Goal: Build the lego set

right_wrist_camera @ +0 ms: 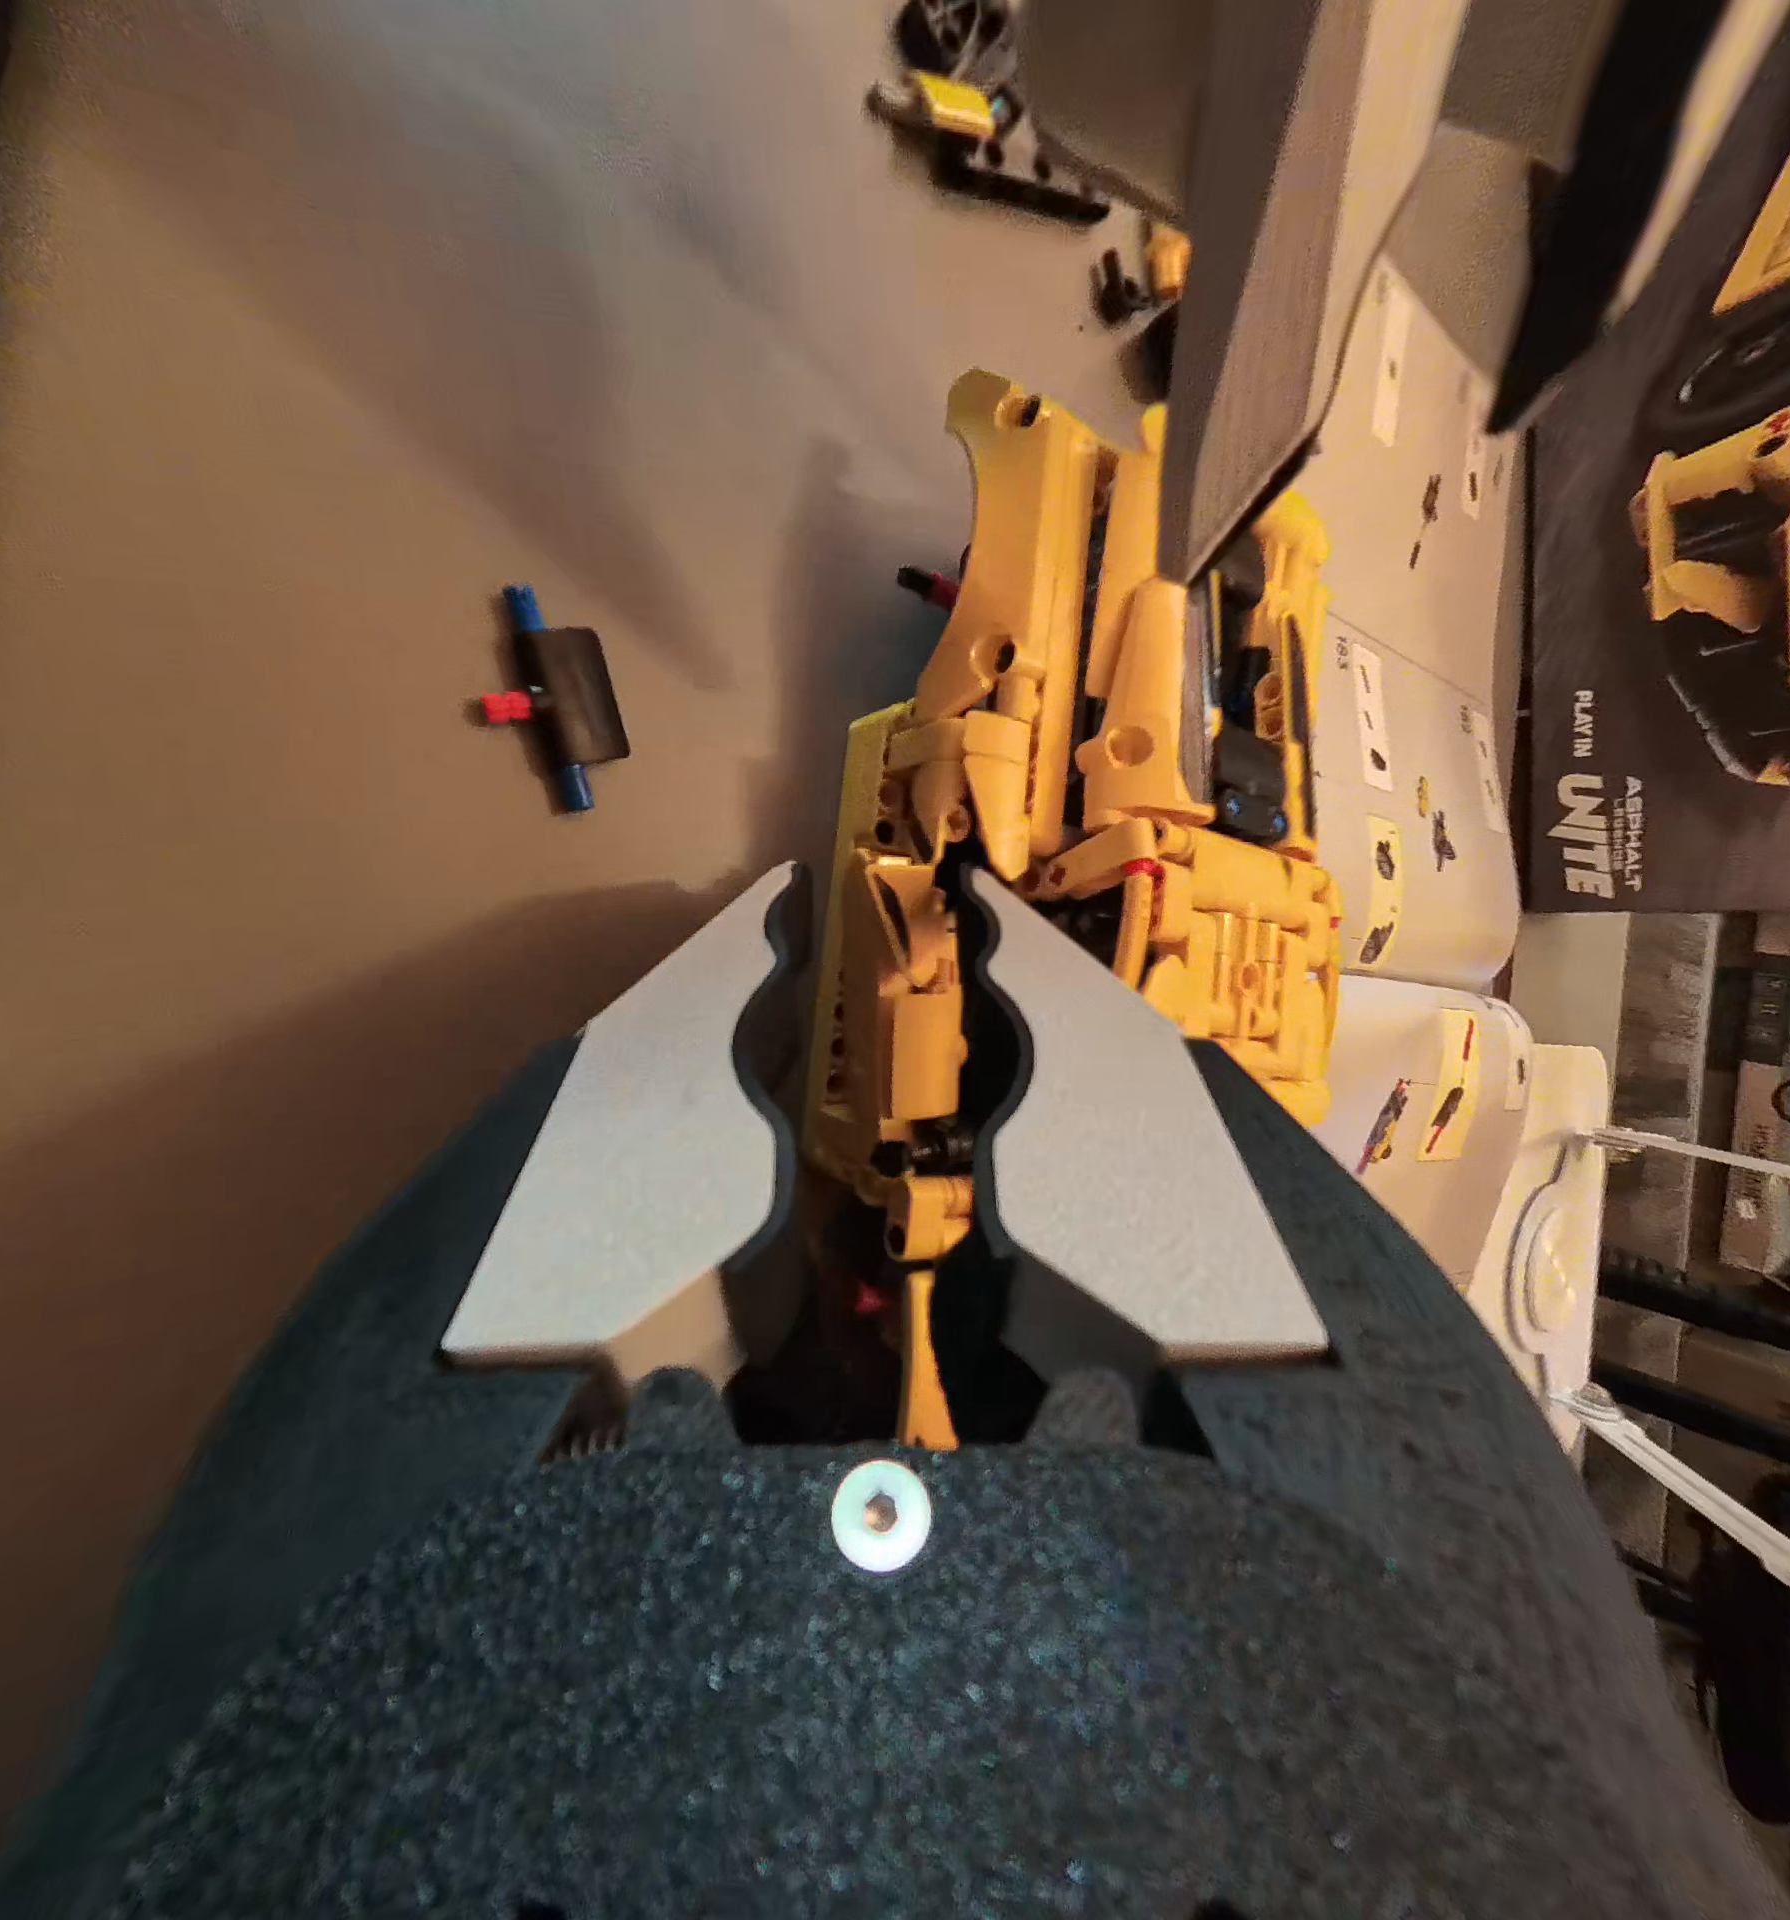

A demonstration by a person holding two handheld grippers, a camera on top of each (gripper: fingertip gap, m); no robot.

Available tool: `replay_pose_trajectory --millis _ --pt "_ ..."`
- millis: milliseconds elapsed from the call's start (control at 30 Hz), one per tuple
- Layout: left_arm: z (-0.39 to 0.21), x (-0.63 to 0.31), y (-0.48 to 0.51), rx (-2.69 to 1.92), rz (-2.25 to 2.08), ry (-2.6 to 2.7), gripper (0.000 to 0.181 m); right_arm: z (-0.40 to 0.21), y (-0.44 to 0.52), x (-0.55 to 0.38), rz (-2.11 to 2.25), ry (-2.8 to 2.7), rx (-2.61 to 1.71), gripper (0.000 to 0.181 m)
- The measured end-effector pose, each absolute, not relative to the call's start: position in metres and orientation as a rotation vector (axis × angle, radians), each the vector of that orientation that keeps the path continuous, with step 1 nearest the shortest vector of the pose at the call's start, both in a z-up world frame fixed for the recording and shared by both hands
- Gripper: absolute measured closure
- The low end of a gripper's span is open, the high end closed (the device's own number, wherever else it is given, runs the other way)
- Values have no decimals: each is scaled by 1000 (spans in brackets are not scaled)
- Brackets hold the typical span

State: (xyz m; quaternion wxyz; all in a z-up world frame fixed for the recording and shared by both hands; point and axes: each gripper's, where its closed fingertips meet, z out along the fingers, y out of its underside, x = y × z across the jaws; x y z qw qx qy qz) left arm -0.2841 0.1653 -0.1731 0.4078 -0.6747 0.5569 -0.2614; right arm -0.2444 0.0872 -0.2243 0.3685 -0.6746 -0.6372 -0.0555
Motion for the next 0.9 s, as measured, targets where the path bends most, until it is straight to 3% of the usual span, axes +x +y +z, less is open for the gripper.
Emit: replay_pose_trajectory --millis 233,900 --pt "-215 -254 154 -1639 -663 1887 76 -226 93 -240 -204 -1604 -1705 166" --pt "-215 -251 151 -1631 -741 1840 84 -228 95 -230 -274 -1586 -1994 167"
